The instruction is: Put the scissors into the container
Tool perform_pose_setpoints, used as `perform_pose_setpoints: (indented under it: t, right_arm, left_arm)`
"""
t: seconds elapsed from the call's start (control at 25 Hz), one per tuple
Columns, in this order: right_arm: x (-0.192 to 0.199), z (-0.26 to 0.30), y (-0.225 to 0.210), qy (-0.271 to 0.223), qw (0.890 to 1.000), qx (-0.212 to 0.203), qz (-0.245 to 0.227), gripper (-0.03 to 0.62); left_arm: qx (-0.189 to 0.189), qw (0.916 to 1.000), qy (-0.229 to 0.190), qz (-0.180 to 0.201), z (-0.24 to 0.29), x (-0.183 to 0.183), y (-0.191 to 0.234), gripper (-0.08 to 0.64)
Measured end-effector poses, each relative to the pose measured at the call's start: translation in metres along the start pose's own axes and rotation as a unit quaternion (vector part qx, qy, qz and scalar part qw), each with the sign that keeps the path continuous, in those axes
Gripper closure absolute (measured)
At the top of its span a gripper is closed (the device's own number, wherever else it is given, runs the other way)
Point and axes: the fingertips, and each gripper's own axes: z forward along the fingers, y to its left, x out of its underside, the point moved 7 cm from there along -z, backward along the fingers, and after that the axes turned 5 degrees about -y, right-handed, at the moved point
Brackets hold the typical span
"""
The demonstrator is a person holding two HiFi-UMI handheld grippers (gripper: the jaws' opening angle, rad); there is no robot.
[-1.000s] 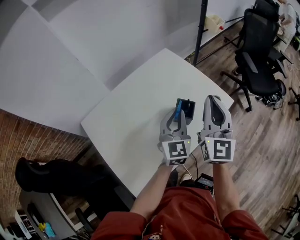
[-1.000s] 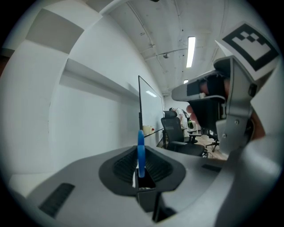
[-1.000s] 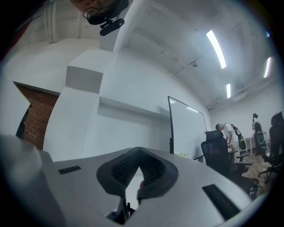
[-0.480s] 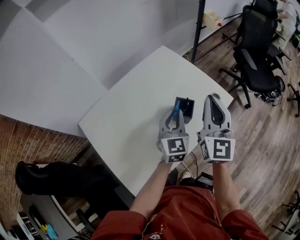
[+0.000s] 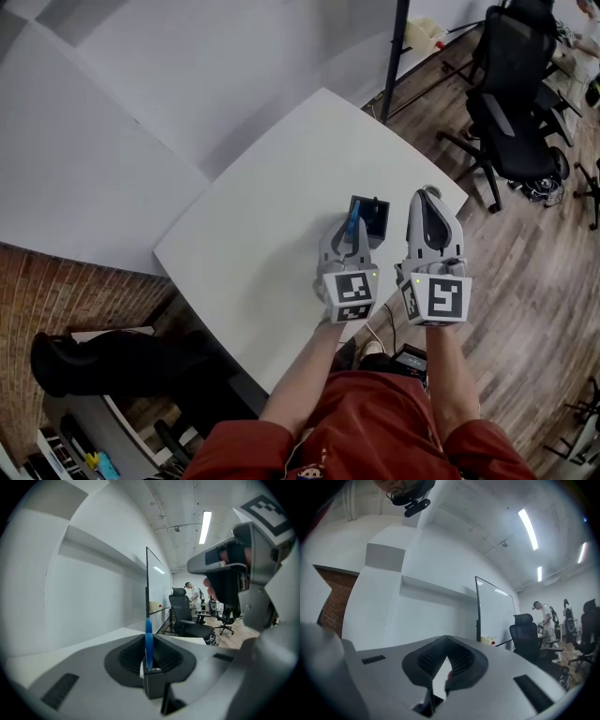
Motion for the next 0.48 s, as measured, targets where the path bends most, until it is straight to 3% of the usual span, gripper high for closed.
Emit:
perform_pose_setpoints:
  t: [0.48]
  right_arm:
    - [0.013,0.011,-0.004,0.011,1.000,0.000,0.002,0.584]
  left_arm:
    - [0.012,0.9998,0.016,0.004,0.017,0.008,0.001,0.509]
